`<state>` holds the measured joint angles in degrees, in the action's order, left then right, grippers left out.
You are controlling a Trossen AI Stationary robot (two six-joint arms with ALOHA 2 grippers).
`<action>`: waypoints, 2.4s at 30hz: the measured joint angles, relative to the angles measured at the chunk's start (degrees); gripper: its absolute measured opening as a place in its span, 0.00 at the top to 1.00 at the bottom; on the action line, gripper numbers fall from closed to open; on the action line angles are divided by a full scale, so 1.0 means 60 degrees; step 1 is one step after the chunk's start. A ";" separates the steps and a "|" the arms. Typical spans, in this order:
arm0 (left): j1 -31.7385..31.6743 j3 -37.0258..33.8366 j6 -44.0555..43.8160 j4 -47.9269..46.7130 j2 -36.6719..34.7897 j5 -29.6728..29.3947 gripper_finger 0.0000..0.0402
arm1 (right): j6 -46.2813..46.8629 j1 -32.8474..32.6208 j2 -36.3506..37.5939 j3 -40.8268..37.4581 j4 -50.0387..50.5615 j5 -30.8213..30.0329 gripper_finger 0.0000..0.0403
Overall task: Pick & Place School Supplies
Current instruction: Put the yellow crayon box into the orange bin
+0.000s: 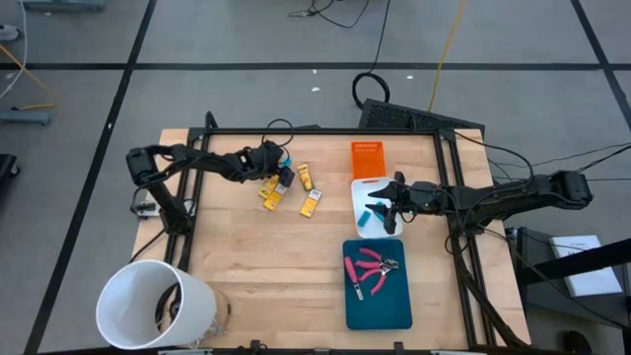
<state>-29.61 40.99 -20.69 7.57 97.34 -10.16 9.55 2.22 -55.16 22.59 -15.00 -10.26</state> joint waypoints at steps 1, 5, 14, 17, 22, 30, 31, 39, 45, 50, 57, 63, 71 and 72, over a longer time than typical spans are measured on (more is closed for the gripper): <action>0.0000 -0.0007 0.0045 -0.0035 -0.0090 -0.0024 0.29 | 0.0001 0.0000 0.0000 0.0000 0.0002 0.0002 0.61; 0.0096 -0.0015 0.0317 -0.0137 -0.0717 -0.0060 0.29 | -0.0001 0.0000 0.0000 0.0000 0.0044 0.0007 0.60; 0.0092 -0.0011 0.0455 -0.2925 -0.1592 -0.1333 0.29 | 0.0002 0.0000 0.0000 0.0000 0.0044 0.0007 0.60; -0.0022 -0.0011 0.0142 -0.3092 -0.1371 -0.1600 0.29 | -0.0001 0.0002 0.0000 0.0000 0.0040 0.0009 0.60; -0.0139 -0.0015 -0.0153 -0.2955 -0.0944 -0.1500 0.29 | 0.0013 0.0000 0.0000 0.0004 0.0029 0.0011 0.61; -0.0237 0.0021 -0.0239 -0.2559 -0.0174 -0.1408 0.31 | 0.0032 0.0000 0.0000 0.0004 -0.0014 0.0011 0.61; -0.0237 0.0018 -0.0307 -0.2587 -0.0178 -0.1385 0.33 | 0.0032 0.0000 0.0000 0.0004 -0.0018 0.0014 0.61; -0.0233 0.0006 -0.0305 -0.2702 -0.0234 -0.1293 0.66 | 0.0035 0.0000 0.0000 0.0004 -0.0036 0.0014 0.61; -0.0134 -0.0046 0.0561 -0.2925 -0.0847 -0.1308 0.80 | 0.0032 0.0000 -0.0002 0.0004 -0.0354 0.0000 0.61; 0.0494 -0.0029 0.2321 -0.2751 -0.1979 -0.1309 0.79 | 0.0052 0.0000 -0.0004 0.0004 -0.1149 -0.0011 0.61; 0.2625 -0.0025 0.5681 -0.1194 -0.2621 -0.1859 0.77 | 0.0542 0.0000 -0.0004 0.0011 -0.1977 -0.0018 0.61; 0.4510 -0.0025 0.8548 0.1206 -0.2346 -0.2485 0.81 | 0.0840 0.0004 -0.0453 0.0011 -0.2353 -0.0025 0.61; 0.5877 -0.0012 1.0650 0.3503 -0.1695 -0.3606 0.76 | 0.1408 0.0007 -0.2199 0.0022 -0.5116 0.0000 0.49; 0.5947 0.0048 1.0798 0.3568 -0.1587 -0.3672 0.76 | 0.1516 0.0007 -0.2421 0.0016 -0.5433 0.0006 0.47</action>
<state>6.08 41.28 44.09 28.98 87.82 -32.19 18.64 2.26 -69.68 22.69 -47.61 -10.22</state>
